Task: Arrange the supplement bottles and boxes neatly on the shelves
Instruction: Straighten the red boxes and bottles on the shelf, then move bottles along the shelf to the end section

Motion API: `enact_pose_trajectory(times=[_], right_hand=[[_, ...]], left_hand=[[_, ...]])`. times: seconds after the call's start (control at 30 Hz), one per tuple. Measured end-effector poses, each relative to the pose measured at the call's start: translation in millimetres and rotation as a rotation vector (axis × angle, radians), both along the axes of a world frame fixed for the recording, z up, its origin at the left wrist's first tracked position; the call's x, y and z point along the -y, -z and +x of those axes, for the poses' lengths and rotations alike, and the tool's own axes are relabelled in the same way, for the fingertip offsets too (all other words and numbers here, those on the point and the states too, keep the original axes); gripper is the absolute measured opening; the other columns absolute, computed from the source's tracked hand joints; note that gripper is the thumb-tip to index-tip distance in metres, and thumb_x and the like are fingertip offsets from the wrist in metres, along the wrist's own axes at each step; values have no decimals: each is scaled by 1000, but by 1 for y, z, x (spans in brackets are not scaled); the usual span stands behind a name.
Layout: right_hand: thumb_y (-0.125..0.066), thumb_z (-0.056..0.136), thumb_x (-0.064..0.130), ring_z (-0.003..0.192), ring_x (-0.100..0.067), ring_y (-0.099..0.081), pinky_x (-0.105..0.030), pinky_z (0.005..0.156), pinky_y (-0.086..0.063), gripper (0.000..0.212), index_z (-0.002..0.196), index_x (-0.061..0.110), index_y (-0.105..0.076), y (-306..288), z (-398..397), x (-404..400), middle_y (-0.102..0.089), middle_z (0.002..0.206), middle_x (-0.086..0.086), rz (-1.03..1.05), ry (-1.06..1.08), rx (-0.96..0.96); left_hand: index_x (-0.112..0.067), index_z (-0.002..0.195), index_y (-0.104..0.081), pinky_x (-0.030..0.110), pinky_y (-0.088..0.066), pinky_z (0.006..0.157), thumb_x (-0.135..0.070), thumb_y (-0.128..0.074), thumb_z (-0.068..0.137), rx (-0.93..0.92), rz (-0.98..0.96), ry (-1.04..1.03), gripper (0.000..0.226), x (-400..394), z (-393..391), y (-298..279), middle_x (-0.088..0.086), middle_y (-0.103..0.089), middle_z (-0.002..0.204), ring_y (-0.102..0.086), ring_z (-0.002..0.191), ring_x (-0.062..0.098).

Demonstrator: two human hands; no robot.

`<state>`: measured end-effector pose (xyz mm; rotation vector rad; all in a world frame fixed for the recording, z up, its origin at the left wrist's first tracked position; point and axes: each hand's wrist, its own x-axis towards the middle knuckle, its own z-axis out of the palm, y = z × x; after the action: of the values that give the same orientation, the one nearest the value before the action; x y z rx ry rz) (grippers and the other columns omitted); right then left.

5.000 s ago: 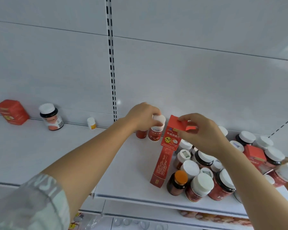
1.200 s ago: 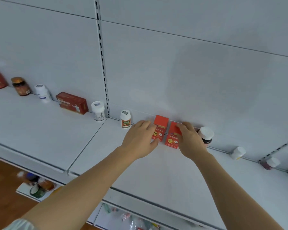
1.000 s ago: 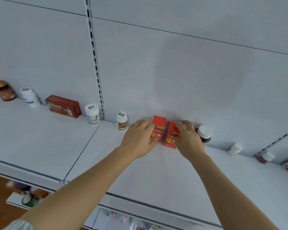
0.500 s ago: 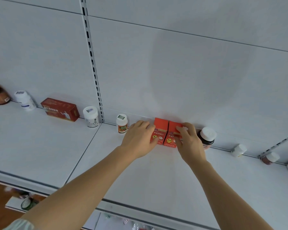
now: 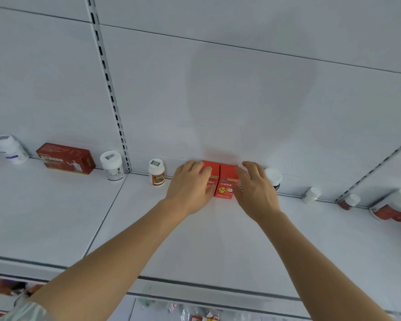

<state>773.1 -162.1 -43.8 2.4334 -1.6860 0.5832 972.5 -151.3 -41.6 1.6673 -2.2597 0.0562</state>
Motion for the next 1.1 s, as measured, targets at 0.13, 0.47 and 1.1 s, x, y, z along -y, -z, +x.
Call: enact_pose_trajectory(times=[0.13,0.47,1.1], right_hand=[[-65,87,22,132,-37,-43,-49,97,-47,37,118,2,-61,-10,-19,-22,-55,131,-17,-20,38,-4],[-57,93,36,139,-36,-37,-48,111,-36,51,136,8,-52,-29,-124,-107,-48,143,-16,-63,228,-22],[-44,97,49,145,-30,-24,-44,117,-28,62,147,13,-38,-25,-444,-306,-37,152,-12,110,613,-70]], left_hand=[[-12,124,-56,41,-36,103,-44,-51,91,19,-56,24,46,-6,-21,-9,6,-54,127,-43,125,28],[-14,129,-53,42,-38,105,-43,-52,92,-3,-149,189,46,-52,-143,-35,6,-53,133,-42,128,27],[-13,137,-49,39,-32,108,-43,-47,94,22,-77,458,53,-187,-482,-25,7,-51,140,-40,131,26]])
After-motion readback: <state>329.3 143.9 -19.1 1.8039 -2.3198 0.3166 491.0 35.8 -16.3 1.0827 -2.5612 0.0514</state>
